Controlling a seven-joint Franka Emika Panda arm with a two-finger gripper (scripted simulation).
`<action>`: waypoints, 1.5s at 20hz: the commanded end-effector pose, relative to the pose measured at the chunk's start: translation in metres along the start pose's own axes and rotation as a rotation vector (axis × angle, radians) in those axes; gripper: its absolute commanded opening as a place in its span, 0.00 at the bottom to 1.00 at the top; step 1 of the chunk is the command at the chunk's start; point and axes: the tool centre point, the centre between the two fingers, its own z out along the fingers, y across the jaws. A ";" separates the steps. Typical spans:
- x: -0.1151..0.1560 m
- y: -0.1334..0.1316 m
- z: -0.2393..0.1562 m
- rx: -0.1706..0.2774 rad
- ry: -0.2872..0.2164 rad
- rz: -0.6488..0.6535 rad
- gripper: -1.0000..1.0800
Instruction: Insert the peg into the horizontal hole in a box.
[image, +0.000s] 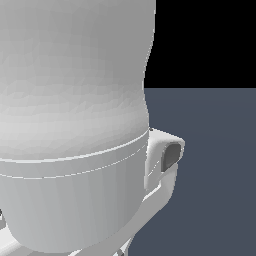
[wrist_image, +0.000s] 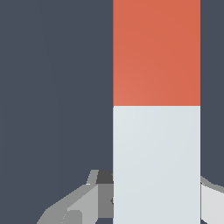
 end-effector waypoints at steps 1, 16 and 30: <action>-0.001 0.000 0.000 0.000 -0.001 0.000 0.00; 0.026 0.015 -0.004 0.000 0.000 0.038 0.00; 0.119 0.080 -0.017 0.000 0.000 0.177 0.00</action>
